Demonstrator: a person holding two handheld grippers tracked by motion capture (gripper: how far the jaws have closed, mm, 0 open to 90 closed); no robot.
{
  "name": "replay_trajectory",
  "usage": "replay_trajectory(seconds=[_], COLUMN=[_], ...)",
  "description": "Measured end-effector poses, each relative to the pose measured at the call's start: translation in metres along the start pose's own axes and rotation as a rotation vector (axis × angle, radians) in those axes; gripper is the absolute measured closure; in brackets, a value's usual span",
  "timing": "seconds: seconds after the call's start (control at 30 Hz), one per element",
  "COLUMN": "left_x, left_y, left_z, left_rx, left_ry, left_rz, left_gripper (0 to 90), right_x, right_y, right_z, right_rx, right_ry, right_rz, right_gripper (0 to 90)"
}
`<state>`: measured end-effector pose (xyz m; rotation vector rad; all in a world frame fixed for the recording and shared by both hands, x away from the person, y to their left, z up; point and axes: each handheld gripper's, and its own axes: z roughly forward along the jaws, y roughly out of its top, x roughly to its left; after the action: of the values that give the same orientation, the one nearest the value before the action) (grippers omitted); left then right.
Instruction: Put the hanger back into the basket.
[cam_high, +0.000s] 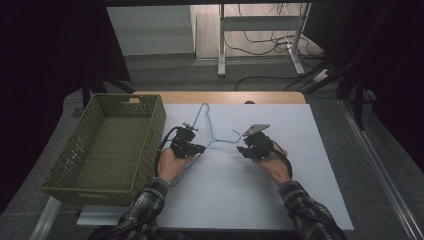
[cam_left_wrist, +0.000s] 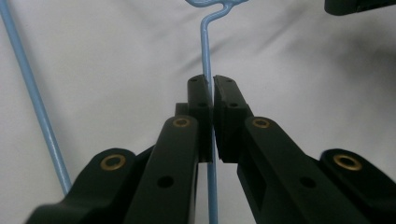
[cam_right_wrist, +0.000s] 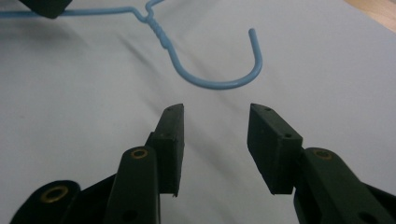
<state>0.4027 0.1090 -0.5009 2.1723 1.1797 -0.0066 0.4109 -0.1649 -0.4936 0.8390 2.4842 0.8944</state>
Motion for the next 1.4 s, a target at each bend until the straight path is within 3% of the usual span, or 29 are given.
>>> replay_trajectory(seconds=[0.23, 0.43, 0.8, 0.93, 1.0, 1.07, 1.13, 1.17, 1.23, 1.4], left_x=[0.001, 0.000, 0.002, 0.002, 0.002, 0.003, 0.004, 0.004, 0.005, 0.005], left_y=[-0.001, -0.001, -0.003, -0.003, -0.003, -0.003, -0.003, -0.003, -0.001, 0.006], left_z=[0.000, 0.002, 0.002, 0.003, 0.003, 0.004, 0.004, 0.003, 0.003, 0.010], left_rx=[0.001, 0.002, 0.001, -0.001, -0.003, 0.008, 0.004, -0.007, -0.014, 0.006], left_ry=[-0.005, -0.006, -0.017, -0.020, -0.024, -0.016, -0.018, -0.018, -0.019, -0.008], left_rz=[0.003, 0.006, -0.001, -0.003, -0.005, 0.007, 0.015, 0.017, 0.020, 0.030], left_gripper=[87.0, 87.0, 87.0, 87.0, 86.9, 86.5, 81.6, 69.8, 60.9, 59.6], right_x=[-0.005, -0.011, -0.020, -0.022, -0.020, -0.018, -0.016, -0.015, -0.014, -0.012], right_y=[0.009, 0.028, 0.047, 0.047, 0.047, 0.048, 0.049, 0.050, 0.051, 0.053], right_z=[-0.011, -0.003, 0.029, 0.034, 0.035, 0.035, 0.035, 0.034, 0.034, 0.029], right_rx=[-0.053, -0.067, 0.012, 0.029, 0.033, 0.045, 0.050, 0.052, 0.051, 0.039], right_ry=[-0.014, -0.038, -0.049, -0.036, -0.029, -0.037, -0.042, -0.042, -0.043, -0.044], right_rz=[0.034, 0.046, 0.071, 0.081, 0.076, 0.060, 0.050, 0.051, 0.047, 0.047], right_gripper=[54.7, 58.9, 69.7, 76.4, 83.8, 85.7, 85.9, 85.9, 85.9, 85.9])
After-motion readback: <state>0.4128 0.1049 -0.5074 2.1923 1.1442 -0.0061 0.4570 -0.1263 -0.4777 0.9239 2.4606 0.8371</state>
